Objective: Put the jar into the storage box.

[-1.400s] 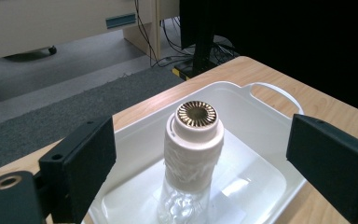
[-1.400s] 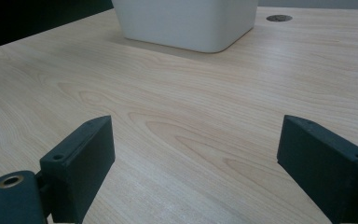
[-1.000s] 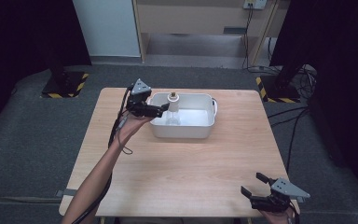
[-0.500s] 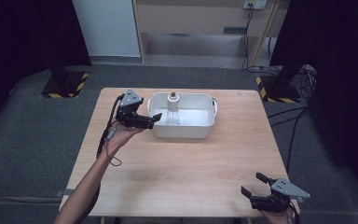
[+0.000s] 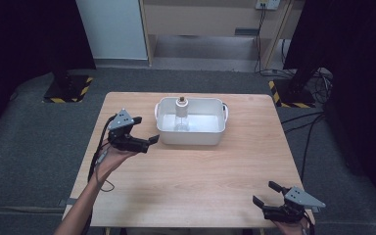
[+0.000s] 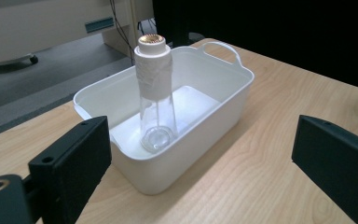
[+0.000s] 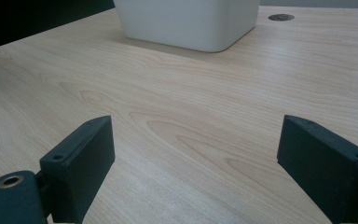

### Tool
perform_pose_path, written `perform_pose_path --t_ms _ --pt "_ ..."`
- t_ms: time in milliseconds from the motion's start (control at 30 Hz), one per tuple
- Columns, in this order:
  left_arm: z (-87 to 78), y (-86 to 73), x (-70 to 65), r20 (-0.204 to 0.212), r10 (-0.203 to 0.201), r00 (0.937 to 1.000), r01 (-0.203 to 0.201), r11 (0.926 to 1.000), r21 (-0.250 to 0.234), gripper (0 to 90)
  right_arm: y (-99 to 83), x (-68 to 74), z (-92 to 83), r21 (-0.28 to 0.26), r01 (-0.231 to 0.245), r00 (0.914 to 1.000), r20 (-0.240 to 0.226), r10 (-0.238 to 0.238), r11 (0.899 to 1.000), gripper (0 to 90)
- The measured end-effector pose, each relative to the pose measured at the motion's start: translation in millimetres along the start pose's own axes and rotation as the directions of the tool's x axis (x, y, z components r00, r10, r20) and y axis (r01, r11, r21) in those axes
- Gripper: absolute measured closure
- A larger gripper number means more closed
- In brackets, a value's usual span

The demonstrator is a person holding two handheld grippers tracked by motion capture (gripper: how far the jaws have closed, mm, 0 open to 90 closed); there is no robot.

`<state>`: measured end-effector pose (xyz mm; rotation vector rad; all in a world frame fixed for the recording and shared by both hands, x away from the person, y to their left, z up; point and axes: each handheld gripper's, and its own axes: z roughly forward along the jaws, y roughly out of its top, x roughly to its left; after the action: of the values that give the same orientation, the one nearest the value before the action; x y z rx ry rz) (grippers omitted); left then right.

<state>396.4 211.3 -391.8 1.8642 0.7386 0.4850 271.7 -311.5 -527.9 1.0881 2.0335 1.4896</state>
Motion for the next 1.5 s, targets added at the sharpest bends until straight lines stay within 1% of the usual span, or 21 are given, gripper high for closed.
perform_pose_path --t_ms 67,133,200,367,433,467,533,633,700,767,833,967,1133,1233,1267,1300,1500 --pt "-3.1 -2.8 -0.9 0.003 0.0 1.0 0.0 1.0 -0.003 3.4 0.0 0.0 0.0 0.0 0.001 1.0 0.0 -0.001 1.0 11.2" --pt "-8.7 -8.9 -2.8 0.009 0.005 0.9999 -0.005 1.0 -0.005 3.4 -0.5 -0.4 -0.3 0.002 -0.001 1.0 0.0 0.001 1.0 11.2" --pt "-14.2 -15.2 -4.5 0.006 0.007 1.0 -0.007 0.9999 -0.009 3.4 -0.5 -0.7 -0.4 -0.001 -0.003 1.0 -0.001 0.003 1.0 11.1" --pt "-25.5 -31.1 -6.0 0.003 -0.011 0.9999 0.011 0.9998 -0.018 3.4 -0.8 -1.2 -0.7 -0.003 -0.005 1.0 -0.001 0.005 1.0 11.1" --pt "-29.4 -36.5 -6.0 -0.007 -0.016 0.9999 0.016 0.9997 -0.016 3.4 -0.8 -1.0 -0.5 0.0 -0.004 1.0 -0.002 0.004 1.0 11.2" --pt "-33.4 -41.7 -5.9 -0.009 -0.02 0.9998 0.02 0.9995 -0.024 3.4 -0.6 -0.7 -0.3 0.0 -0.004 1.0 0.0 0.004 1.0 11.1" --pt "-36.5 -46.3 -5.4 -0.009 -0.028 0.9996 0.028 0.9993 -0.026 3.4 -0.9 -1.1 -0.4 0.003 -0.006 1.0 0.001 0.006 1.0 11.1" --pt "-39.6 -50.3 -5.4 -0.017 -0.027 0.9995 0.027 0.9993 -0.024 3.4 -0.9 -1.1 -0.7 0.001 -0.003 1.0 0.005 0.003 1.0 11.1" --pt "-43.7 -56.0 -5.2 -0.019 -0.04 0.999 0.039 0.9988 -0.029 3.4 -0.8 -1.0 -0.8 0.0 -0.004 1.0 0.005 0.004 1.0 11.1" --pt "-44.8 -57.8 -5.3 -0.018 -0.047 0.9987 0.046 0.9985 -0.03 3.4 -0.7 -0.6 -0.7 0.002 0.0 1.0 0.003 0.0 1.0 11.1" --pt "-46.7 -61.1 -6.0 -0.023 -0.044 0.9988 0.044 0.9986 -0.03 3.4 -0.2 0.3 -0.8 0.002 0.004 1.0 0.005 -0.004 1.0 11.1" --pt "-50.9 -68.3 -7.8 -0.025 -0.056 0.9981 0.055 0.9976 -0.041 3.4 0.2 1.7 -0.9 0.006 0.008 0.9999 0.007 -0.008 1.0 11.1" --pt "-54.6 -81.7 -8.4 -0.03 -0.076 0.9966 0.075 0.9962 -0.044 3.4 0.6 2.2 -1.8 0.005 0.01 0.9998 0.014 -0.01 1.0 11.0" --pt "-56.5 -88.6 -9.1 -0.026 -0.091 0.9955 0.09 0.9946 -0.052 3.4 0.6 2.6 -1.3 0.008 0.01 0.9998 0.014 -0.011 1.0 11.0" --pt "-58.7 -94.3 -10.2 -0.027 -0.099 0.9948 0.097 0.9937 -0.056 3.4 0.6 3.1 -1.1 0.011 0.016 0.9997 0.017 -0.016 1.0 10.9" --pt "-58.7 -94.3 -10.2 -0.027 -0.099 0.9948 0.097 0.9937 -0.056 3.4 0.6 3.1 -1.1 0.011 0.016 0.9997 0.017 -0.016 1.0 10.9" --pt "-65.3 -113.4 -13.0 -0.02 -0.13 0.9914 0.128 0.9888 -0.078 3.4 0.8 3.2 -0.8 0.012 0.014 0.9997 0.019 -0.014 1.0 10.9"
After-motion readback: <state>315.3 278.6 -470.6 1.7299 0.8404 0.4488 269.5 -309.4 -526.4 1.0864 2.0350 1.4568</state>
